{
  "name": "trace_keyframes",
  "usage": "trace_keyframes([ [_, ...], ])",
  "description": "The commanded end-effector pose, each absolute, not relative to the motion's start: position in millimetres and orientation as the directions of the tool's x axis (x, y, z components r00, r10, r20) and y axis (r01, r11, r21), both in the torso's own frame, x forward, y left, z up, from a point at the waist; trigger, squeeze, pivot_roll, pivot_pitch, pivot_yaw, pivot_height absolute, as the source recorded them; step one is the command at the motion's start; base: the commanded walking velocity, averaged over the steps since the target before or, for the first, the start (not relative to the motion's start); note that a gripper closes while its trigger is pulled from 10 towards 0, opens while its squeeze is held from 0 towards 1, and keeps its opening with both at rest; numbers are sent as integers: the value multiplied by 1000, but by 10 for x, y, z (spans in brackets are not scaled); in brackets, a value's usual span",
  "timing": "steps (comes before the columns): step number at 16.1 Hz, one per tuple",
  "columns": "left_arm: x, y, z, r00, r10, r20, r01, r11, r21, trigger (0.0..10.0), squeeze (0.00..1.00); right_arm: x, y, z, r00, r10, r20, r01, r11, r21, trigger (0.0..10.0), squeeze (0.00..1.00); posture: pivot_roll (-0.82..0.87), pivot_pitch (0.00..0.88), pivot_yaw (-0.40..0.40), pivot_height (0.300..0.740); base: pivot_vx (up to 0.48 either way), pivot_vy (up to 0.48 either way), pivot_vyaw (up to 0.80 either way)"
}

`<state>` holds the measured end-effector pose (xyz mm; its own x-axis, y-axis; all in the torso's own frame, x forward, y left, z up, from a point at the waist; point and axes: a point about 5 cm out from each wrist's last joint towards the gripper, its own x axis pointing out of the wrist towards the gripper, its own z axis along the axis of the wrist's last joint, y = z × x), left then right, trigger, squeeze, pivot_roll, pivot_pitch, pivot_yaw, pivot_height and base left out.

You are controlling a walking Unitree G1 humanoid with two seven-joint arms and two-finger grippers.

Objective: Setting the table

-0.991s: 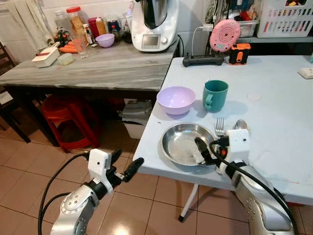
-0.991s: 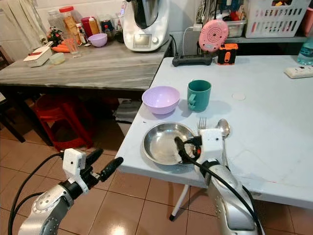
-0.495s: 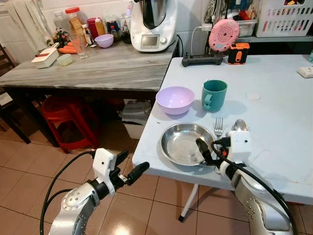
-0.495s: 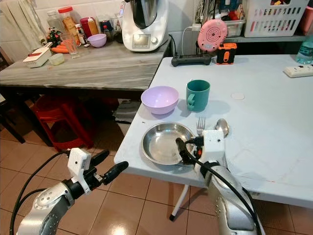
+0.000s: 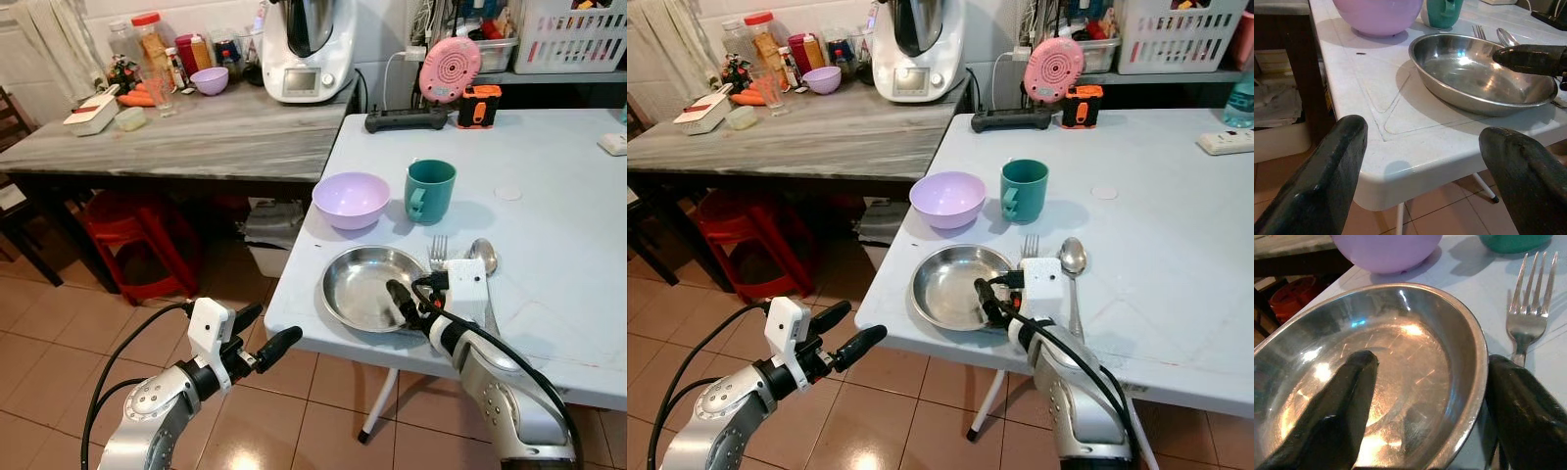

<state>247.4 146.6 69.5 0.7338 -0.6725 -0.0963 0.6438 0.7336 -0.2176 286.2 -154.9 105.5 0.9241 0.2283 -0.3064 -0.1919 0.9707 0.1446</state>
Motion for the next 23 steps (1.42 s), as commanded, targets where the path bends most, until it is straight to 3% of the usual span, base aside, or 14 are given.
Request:
trace_keyframes([
  [1,2459,1475,706,724,-682,-105,653,726,-213,10000,0,2886,-1486,1053,915,242,-322,-200,967,161,0,0,-137,0,135,740,0,0,0],
  [11,2431,1401,727,687,-723,-78,690,682,-241,10000,0,2820,-1422,892,877,237,-418,-117,949,293,0,0,-143,0,142,740,0,0,0],
  [23,2431,1370,712,682,-728,-76,696,677,-240,10000,0,2922,-1708,842,882,-62,-467,240,912,332,0,0,-138,0,145,740,0,0,0],
])
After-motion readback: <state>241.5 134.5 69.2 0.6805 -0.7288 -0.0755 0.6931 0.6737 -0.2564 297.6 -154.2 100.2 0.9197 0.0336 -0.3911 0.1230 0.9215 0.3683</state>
